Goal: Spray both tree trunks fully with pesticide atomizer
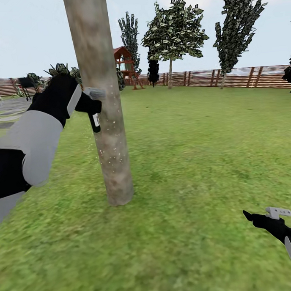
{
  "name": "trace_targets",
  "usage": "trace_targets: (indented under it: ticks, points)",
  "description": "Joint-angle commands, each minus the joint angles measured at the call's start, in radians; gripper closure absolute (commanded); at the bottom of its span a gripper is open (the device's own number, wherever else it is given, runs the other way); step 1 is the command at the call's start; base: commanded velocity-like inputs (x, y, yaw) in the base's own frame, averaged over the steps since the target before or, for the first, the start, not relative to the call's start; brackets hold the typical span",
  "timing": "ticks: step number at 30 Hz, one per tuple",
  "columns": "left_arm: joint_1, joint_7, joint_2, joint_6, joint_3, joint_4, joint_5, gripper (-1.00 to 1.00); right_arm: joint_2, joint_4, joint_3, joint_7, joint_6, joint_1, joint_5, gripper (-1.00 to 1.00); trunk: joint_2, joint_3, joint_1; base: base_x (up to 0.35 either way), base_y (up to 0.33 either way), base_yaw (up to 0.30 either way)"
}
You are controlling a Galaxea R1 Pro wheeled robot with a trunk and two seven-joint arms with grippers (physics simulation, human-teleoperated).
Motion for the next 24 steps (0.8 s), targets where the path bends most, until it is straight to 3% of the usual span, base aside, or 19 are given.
trace_targets:
  ticks: [1,9,12,15,21,24]
  points:
    - [-0.013,0.0,0.0,0.0,0.0,0.01,0.0,1.0,0.0,0.0,0.0,0.0,0.0,0.0,0.0,-1.0,0.0,0.0,0.0,0.0,0.0,0.0]
    - [-0.053,0.0,-0.013,0.0,-0.001,0.05,0.0,1.0,-0.001,0.0,-0.001,0.0,0.0,0.0,0.0,-1.0,0.0,0.0,0.0,0.0,0.0,0.0]
    - [-0.054,0.0,-0.011,-0.001,-0.002,0.11,-0.001,1.0,-0.001,0.0,-0.001,0.0,0.0,0.0,-0.001,-1.0,0.0,0.0,0.0,0.0,0.0,0.0]
    - [-0.054,0.0,-0.003,-0.003,-0.004,0.182,-0.002,1.0,-0.001,0.0,-0.001,0.0,0.0,0.0,0.0,-1.0,0.0,0.0,0.0,0.0,0.0,0.0]
    - [-0.047,0.001,0.022,-0.007,-0.006,0.205,-0.002,1.0,-0.001,0.0,-0.001,0.0,0.0,0.0,0.0,-1.0,0.0,0.0,0.0,0.0,0.0,0.0]
    - [-0.045,0.001,0.024,-0.013,-0.006,0.271,-0.003,1.0,-0.001,0.0,-0.001,0.0,-0.001,0.0,0.0,-1.0,0.0,0.0,0.0,0.0,0.0,0.0]
